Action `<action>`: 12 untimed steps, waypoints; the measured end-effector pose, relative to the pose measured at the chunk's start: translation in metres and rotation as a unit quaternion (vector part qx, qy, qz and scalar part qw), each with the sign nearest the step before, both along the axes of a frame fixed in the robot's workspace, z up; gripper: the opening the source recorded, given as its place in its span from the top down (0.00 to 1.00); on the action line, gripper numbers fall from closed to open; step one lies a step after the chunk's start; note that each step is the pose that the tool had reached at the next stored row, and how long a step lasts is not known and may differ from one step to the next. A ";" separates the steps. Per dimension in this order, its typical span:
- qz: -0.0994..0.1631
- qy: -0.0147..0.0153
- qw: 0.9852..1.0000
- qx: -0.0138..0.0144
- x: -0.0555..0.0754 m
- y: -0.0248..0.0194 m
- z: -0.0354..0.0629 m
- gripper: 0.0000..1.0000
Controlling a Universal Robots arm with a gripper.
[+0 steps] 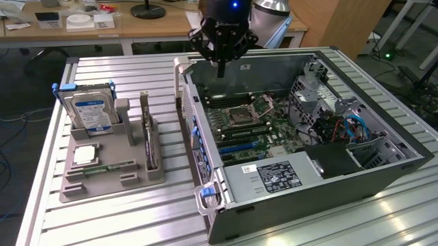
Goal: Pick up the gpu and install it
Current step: 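Reach for the gpu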
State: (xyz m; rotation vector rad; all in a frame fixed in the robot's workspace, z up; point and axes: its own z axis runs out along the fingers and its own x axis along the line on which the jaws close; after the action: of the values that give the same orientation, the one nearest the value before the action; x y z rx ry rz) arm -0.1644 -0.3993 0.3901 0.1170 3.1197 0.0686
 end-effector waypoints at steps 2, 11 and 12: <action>0.000 0.000 1.000 0.000 -0.001 -0.0001 -0.0002 0.89; 0.000 0.001 1.000 0.000 -0.005 -0.0003 -0.0009 0.89; 0.000 0.001 1.000 0.000 -0.005 -0.0004 -0.0010 0.89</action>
State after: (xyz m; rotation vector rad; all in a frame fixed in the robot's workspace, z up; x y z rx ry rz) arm -0.1697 -0.3996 0.3891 0.1171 3.1212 0.0686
